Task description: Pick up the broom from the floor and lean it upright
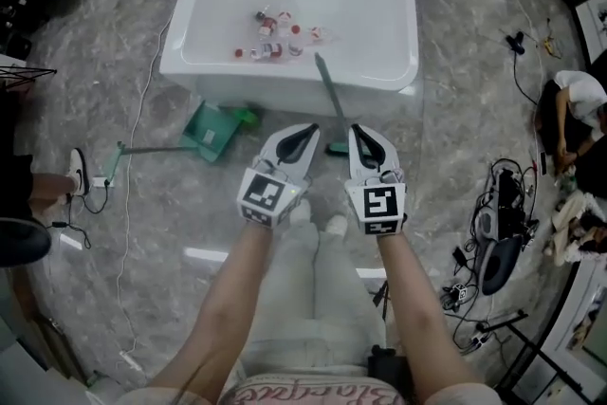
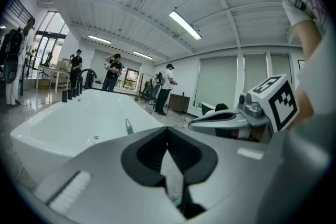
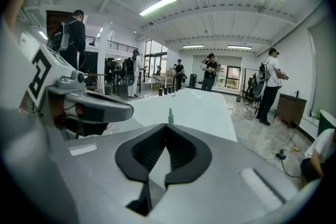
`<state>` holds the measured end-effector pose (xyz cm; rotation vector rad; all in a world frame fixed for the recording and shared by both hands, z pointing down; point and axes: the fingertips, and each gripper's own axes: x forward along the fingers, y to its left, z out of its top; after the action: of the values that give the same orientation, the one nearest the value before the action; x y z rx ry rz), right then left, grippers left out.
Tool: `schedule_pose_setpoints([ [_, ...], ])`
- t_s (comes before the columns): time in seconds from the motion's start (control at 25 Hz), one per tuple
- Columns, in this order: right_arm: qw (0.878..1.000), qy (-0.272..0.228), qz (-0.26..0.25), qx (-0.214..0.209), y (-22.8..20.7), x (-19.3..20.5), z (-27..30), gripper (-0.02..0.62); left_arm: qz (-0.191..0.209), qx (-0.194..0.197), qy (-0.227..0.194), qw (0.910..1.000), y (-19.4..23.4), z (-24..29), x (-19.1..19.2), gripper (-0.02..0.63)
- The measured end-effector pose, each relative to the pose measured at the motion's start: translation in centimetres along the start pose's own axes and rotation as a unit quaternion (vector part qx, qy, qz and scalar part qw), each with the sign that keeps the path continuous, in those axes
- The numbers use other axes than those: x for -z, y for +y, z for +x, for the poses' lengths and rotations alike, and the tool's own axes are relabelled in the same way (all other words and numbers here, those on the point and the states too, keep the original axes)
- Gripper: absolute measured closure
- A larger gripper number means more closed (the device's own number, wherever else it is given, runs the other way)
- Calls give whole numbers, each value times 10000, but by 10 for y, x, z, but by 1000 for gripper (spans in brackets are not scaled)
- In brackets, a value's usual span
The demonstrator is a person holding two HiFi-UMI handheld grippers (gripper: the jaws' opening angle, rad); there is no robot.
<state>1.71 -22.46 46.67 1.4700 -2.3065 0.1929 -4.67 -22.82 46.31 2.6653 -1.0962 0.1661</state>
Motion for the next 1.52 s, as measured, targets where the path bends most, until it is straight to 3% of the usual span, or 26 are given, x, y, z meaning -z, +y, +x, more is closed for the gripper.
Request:
schedule_pose_setpoints([
  [0.28, 9971, -378, 156, -647, 10, -55, -64, 594, 556, 307, -343, 9974, -52, -8, -78, 606],
  [0.6, 9923, -1006, 163, -704, 4, -124, -122, 594, 965, 681, -703, 9905, -101, -27, -152, 606],
  [0.8, 9898, -1300, -100, -570, -16, -150, -144, 594, 1136, 841, -813, 9866, -123, -25, -173, 606],
  [1.24, 9864, -1540, -216, -522, -16, -172, -158, 594, 868, 841, -1277, 9844, -135, -31, -202, 606],
  [1.52, 9842, -1687, -174, -513, -16, -179, -160, 594, 839, 859, -1217, 9853, -131, -33, -203, 606],
])
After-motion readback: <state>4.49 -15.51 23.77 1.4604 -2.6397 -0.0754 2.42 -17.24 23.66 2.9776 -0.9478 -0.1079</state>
